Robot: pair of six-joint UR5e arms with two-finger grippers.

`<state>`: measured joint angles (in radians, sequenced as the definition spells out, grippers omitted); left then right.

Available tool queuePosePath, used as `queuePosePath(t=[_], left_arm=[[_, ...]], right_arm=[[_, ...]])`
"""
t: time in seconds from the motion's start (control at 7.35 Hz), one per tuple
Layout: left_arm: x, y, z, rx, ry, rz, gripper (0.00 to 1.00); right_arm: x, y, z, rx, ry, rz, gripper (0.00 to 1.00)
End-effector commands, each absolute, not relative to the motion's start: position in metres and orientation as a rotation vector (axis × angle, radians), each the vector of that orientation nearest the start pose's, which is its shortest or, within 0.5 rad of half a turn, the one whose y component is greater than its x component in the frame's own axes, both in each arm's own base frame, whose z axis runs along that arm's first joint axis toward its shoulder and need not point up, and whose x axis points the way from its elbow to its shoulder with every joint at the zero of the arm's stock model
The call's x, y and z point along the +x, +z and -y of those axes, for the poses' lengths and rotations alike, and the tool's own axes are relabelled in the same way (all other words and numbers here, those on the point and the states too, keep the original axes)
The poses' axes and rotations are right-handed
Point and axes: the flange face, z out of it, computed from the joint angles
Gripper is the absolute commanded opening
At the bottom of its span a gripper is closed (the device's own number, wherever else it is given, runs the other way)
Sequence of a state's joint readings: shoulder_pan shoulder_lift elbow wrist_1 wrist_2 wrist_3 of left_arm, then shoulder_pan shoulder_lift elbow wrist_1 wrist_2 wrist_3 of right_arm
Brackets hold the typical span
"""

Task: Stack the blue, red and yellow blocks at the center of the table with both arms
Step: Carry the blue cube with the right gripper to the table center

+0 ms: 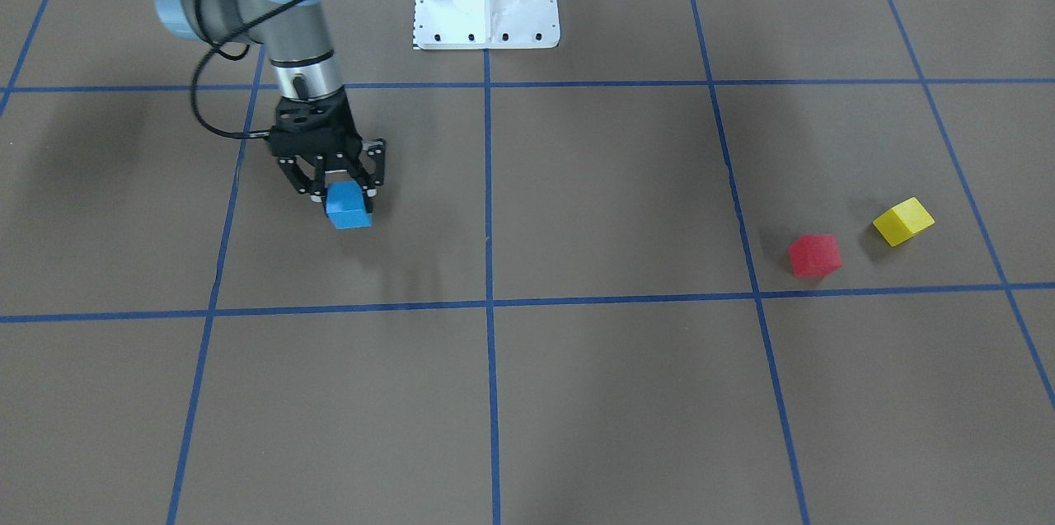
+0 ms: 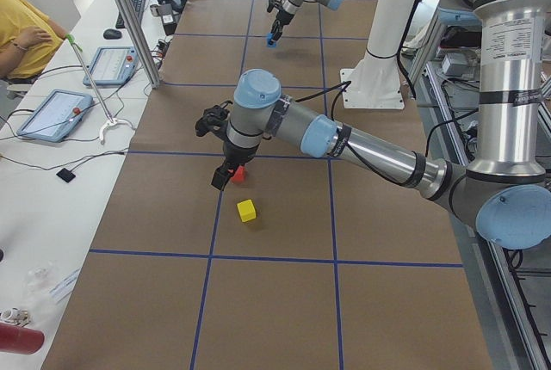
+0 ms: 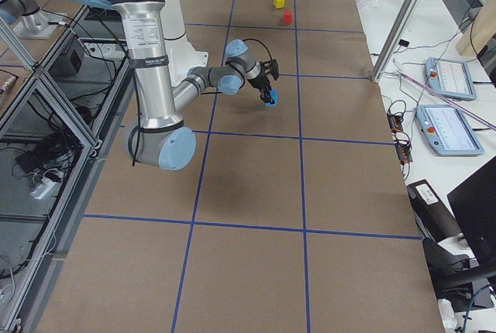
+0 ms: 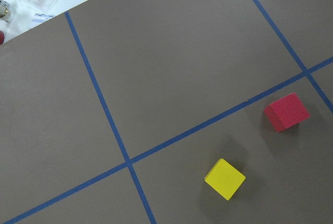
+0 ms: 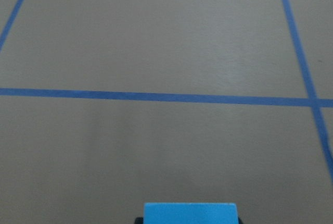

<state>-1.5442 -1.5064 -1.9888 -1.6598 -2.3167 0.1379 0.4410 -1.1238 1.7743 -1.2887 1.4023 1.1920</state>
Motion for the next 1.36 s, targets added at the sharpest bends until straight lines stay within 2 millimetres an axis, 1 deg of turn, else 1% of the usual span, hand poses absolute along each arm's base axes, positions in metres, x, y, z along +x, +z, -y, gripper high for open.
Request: queuePosePath(t=[0.0,0.14,0.27,0.41,0.54,0.68,0.82,0.95,1.09,1.23], left_arm=[[-0.054,0.479,0.465,0.454,0.316,-0.712,1.00],[-0.054,0.481,0.464,0.450,0.314,-0.712,1.00],[-0.054,0.483,0.464,0.446,0.314,-0.714,1.00],[-0.054,0.484,0.464,0.444,0.313,-0.714,1.00],[-0.054,0.484,0.464,0.444,0.313,-0.713,1.00],[-0.054,0.484,0.464,0.445,0.314,-0.712,1.00],[-0.054,0.484,0.464,0.444,0.313,-0.713,1.00],[-0.054,0.483,0.464,0.446,0.314,-0.714,1.00],[-0.054,0.483,0.464,0.446,0.315,-0.714,1.00],[-0.054,0.483,0.464,0.446,0.314,-0.714,1.00]], right_arm=[[-0.595,0.209,0.423,0.492,0.112,0.770,0.00],[-0.628,0.192,0.433,0.482,0.107,0.754,0.00],[-0.640,0.196,0.427,0.470,0.100,0.744,0.07],[-0.644,0.197,0.422,0.466,0.092,0.743,0.20],[-0.644,0.196,0.422,0.467,0.091,0.744,0.21],[-0.646,0.197,0.421,0.467,0.085,0.742,0.27],[-0.646,0.198,0.420,0.468,0.077,0.741,0.50],[-0.647,0.196,0.419,0.466,0.088,0.746,0.89],[-0.649,0.199,0.417,0.462,0.086,0.745,0.99],[-0.648,0.203,0.416,0.460,0.087,0.743,0.99]])
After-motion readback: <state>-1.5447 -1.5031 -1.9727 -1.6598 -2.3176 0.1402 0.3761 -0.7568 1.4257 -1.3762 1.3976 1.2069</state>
